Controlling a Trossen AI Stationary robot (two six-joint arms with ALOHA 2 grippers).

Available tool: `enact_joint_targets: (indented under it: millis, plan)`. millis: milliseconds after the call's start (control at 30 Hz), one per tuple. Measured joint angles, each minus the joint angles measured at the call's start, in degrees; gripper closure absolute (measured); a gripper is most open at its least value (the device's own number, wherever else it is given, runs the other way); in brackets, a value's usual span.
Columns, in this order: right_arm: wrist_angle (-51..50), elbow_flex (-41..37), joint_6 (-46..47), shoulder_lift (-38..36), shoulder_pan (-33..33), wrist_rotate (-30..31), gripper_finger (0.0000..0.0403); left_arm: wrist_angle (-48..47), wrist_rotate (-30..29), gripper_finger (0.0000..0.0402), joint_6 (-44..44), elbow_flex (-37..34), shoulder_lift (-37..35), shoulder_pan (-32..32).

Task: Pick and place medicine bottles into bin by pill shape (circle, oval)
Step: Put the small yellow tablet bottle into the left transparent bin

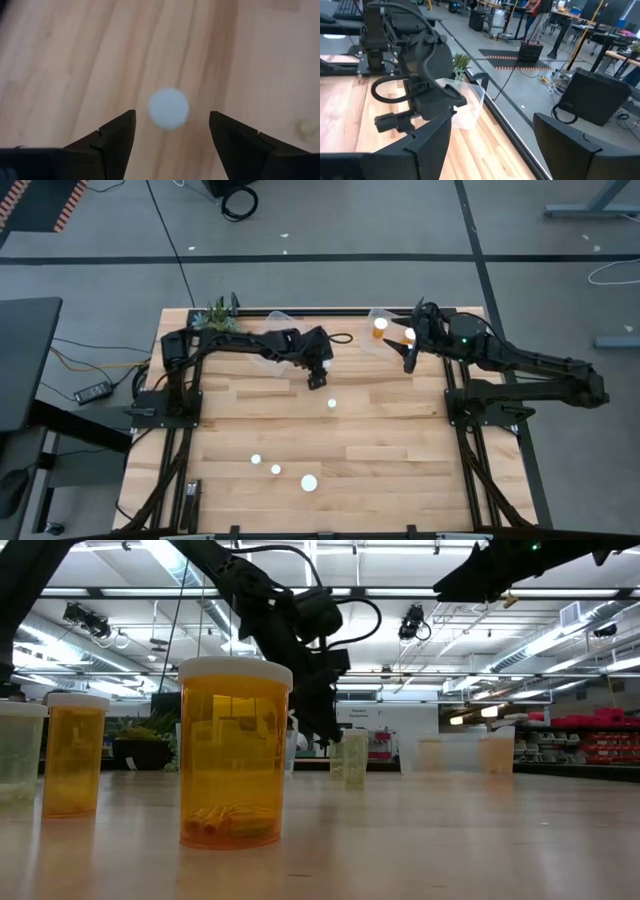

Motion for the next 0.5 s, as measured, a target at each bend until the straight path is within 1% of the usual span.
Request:
enact_joint_targets:
  millis: [167,267,367,500]
  plan:
    - [0.1,0.0,0.0,0.2,0.0,0.0,0.0116,3.3,0.0,0.0139,0.6,0.0,1.1,-0.2]
    - [0.1,0.0,0.0,0.2,0.0,0.0,0.0116,4.3,-0.1,0.0146,0.8,0.0,1.2,-0.2]
    - [0.1,0.0,0.4,0.2,0.0,0.0,0.0116,4.9,-0.1,0.0162,0.9,0.0,1.2,-0.2]
    - [0.1,0.0,0.4,0.2,0.0,0.0,0.0116,4.5,-0.1,0.0193,0.9,0.0,1.2,-0.2]
